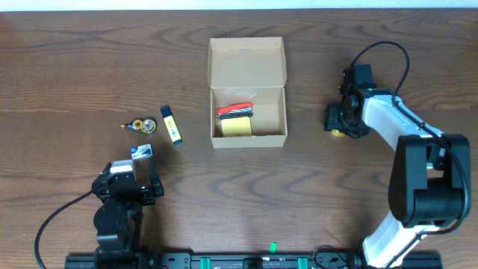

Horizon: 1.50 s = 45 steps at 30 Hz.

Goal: Pack container
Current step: 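Lower the right gripper onto the yellow tape roll and grasp it, then carry the tape roll over the box and lower it inside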

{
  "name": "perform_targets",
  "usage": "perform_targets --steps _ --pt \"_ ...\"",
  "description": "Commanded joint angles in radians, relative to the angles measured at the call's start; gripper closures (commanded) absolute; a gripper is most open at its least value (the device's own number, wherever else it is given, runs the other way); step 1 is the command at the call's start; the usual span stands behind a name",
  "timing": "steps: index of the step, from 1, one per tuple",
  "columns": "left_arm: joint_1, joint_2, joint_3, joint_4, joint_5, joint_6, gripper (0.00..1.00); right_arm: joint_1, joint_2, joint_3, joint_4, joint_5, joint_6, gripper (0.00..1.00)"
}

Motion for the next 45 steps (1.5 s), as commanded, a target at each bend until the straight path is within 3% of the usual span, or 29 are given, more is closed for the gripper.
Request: perform_targets --steps 1,11,13,17,18,25,30,43,45 --pt "0.003 -0.005 -0.017 -0.021 0.010 -0.003 0.05 0.013 0.031 -0.013 -0.015 0.023 -0.006 0.41" --pt "0.003 -0.005 -0.017 -0.021 0.010 -0.003 0.05 0.013 0.031 -0.012 -0.016 0.023 0.005 0.62" --pt "0.003 -0.005 -0.017 -0.021 0.010 -0.003 0.05 0.013 0.031 0.009 -0.048 0.023 0.005 0.69" --pt "0.003 -0.005 -0.017 -0.021 0.010 -0.003 0.05 0.013 0.031 0.146 -0.186 0.023 0.005 0.97" --pt "0.003 -0.005 -0.017 -0.021 0.010 -0.003 0.05 0.015 0.031 0.183 -0.216 0.023 0.005 0.98" --pt "0.003 -0.005 -0.017 -0.021 0.010 -0.003 0.05 0.104 0.030 0.504 -0.394 0.022 -0.034 0.99" --pt "0.003 -0.005 -0.017 -0.021 0.010 -0.003 0.05 0.259 0.030 0.723 -0.487 0.014 -0.088 0.99" --pt "0.003 -0.005 -0.017 -0.021 0.010 -0.003 0.05 0.504 0.031 0.809 -0.463 0.015 -0.088 0.99" --pt "0.003 -0.005 -0.017 -0.021 0.010 -0.003 0.05 0.520 0.031 0.809 -0.463 0.015 -0.026 0.99"
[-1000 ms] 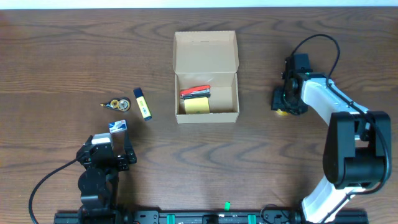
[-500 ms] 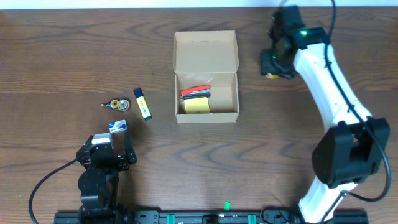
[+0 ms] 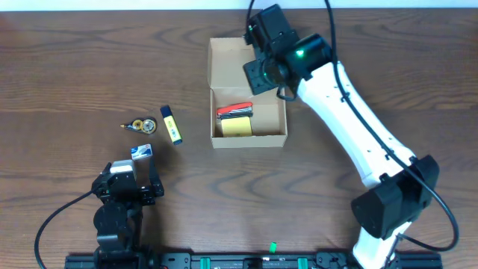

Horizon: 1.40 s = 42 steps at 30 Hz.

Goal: Pack container
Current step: 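Carry the tape roll over the box and lower it inside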

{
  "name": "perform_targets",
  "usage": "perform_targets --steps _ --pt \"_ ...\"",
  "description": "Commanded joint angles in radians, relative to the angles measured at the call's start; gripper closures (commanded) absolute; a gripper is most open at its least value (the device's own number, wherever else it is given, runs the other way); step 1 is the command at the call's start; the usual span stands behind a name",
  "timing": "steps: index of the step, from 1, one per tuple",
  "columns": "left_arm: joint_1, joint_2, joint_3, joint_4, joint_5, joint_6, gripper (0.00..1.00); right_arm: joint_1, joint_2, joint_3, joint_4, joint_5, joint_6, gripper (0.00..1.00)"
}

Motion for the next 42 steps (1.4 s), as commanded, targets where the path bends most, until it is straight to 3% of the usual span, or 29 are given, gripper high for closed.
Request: perform_targets --steps 1,11,21,26,42 --pt "0.003 -0.005 -0.017 -0.021 0.010 -0.003 0.05 0.024 -0.002 0.017 0.001 0.003 0.091 0.99" --pt "0.003 -0.005 -0.017 -0.021 0.010 -0.003 0.05 0.061 0.017 0.008 -0.103 0.020 0.504 0.98" --pt "0.003 -0.005 -0.017 -0.021 0.010 -0.003 0.05 0.129 0.119 0.007 -0.162 0.038 0.628 0.99" --pt "0.003 -0.005 -0.017 -0.021 0.010 -0.003 0.05 0.131 0.127 0.007 -0.263 0.107 0.764 0.99" --pt "0.003 -0.005 -0.017 -0.021 0.010 -0.003 0.05 0.097 0.127 -0.127 -0.190 0.178 0.731 0.99"
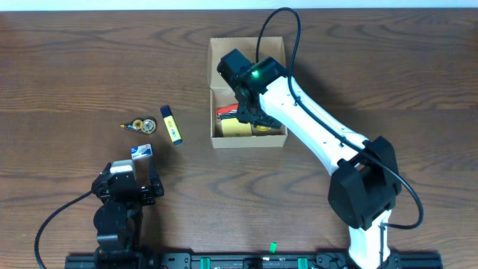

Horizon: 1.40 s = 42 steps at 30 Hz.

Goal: Pack container
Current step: 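Carry the tape roll over the box and lower it inside, then open the right gripper to release the tape roll in the box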

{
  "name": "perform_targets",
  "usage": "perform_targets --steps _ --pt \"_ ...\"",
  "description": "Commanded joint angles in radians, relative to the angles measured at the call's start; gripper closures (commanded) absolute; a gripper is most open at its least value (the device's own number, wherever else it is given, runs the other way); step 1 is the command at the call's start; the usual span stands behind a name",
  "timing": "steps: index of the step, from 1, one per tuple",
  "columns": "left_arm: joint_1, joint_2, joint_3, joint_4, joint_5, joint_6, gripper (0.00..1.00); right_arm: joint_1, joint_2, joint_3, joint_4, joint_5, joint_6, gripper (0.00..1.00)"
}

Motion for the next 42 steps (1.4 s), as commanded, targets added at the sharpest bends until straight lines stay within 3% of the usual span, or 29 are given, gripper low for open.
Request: perform_targets --steps 1,11,32,34,36,42 --pt "0.003 -0.005 -0.017 -0.021 0.010 -0.003 0.05 -0.019 -0.001 -0.031 0.007 0.040 -0.018 0.99" --pt "0.003 -0.005 -0.017 -0.021 0.010 -0.003 0.05 -0.041 -0.001 -0.121 0.224 0.011 -0.187 0.99" --pt "0.003 -0.005 -0.017 -0.021 0.010 -0.003 0.05 -0.108 0.000 -0.138 0.276 0.047 -0.205 0.96" --pt "0.003 -0.005 -0.017 -0.021 0.010 -0.003 0.05 -0.110 0.000 -0.138 0.275 0.047 -0.205 0.92" --pt "0.003 -0.005 -0.017 -0.021 0.010 -0.003 0.05 -0.110 0.000 -0.138 0.277 0.047 -0.205 0.78" --pt "0.003 -0.005 -0.017 -0.021 0.010 -0.003 0.05 -0.109 0.000 -0.138 0.298 0.042 -0.204 0.62"
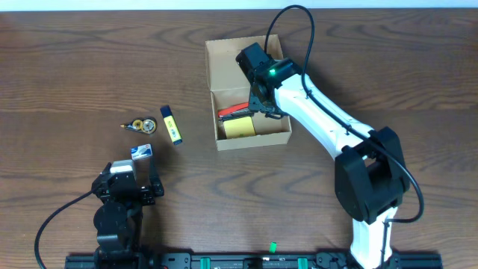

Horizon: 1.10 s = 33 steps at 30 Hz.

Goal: Pack container
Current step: 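Open the right gripper to release the tape roll in the box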

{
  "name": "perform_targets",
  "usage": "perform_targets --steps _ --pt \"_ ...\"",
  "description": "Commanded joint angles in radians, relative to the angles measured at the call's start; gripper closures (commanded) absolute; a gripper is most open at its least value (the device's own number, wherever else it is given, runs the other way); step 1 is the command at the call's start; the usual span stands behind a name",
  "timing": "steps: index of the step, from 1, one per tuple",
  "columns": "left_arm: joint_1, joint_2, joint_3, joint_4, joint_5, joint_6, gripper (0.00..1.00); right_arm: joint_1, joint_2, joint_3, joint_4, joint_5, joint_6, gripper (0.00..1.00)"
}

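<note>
The open cardboard box (280, 133) stands mid-table, its lid flap folded back. A red item (233, 112) and a yellow item (239, 128) lie inside at the left. My right gripper (264, 107) reaches down into the box's right half, and its fingers are hidden under the wrist. On the table to the left lie a yellow and blue marker (171, 125), a small tape dispenser (140, 125) and a small blue and white item (142, 152). My left gripper (151, 185) rests at the front left, close to the blue and white item.
The right arm's white links (328, 119) stretch from the front right across to the box. A cable loops above the box's back right corner. The left arm's base (116, 220) sits at the front edge.
My right gripper has shifted from the box's middle to its right half. The box has turned slightly and slid a little. The left arm has not moved.
My right gripper was down on a small yellow thing on the table to the right of the box. Then it was over the box's lid flap, then low inside the box with something yellow beside it. Now it stands in the right half.
</note>
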Motion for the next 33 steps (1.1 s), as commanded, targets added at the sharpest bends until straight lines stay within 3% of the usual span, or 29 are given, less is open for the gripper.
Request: perform_targets --steps 1,10,14,16,21,25,30,33 --pt "0.003 -0.005 -0.017 -0.021 0.010 -0.003 0.05 -0.009 0.000 -0.006 0.003 0.021 -0.013 0.59" --pt "0.003 -0.005 -0.017 -0.021 0.010 -0.003 0.05 -0.009 0.000 -0.006 0.007 0.008 -0.013 0.44" --pt "0.003 -0.005 -0.017 -0.021 0.010 -0.003 0.05 -0.009 0.000 -0.006 0.007 0.006 -0.013 0.34" --pt "0.003 -0.005 -0.017 -0.021 0.010 -0.003 0.05 -0.009 0.000 -0.006 0.007 0.000 -0.012 0.23" --pt "0.003 -0.005 -0.017 -0.021 0.010 -0.003 0.05 -0.009 0.000 -0.006 0.007 -0.009 -0.012 0.22" --pt "0.003 -0.005 -0.017 -0.021 0.010 -0.003 0.05 -0.009 0.000 -0.006 0.020 -0.024 -0.012 0.29" --pt "0.003 -0.005 -0.017 -0.021 0.010 -0.003 0.05 -0.009 0.000 0.000 0.055 -0.156 -0.008 0.60" --pt "0.003 -0.005 -0.017 -0.021 0.010 -0.003 0.05 -0.008 0.000 0.016 0.050 -0.191 0.002 0.64"
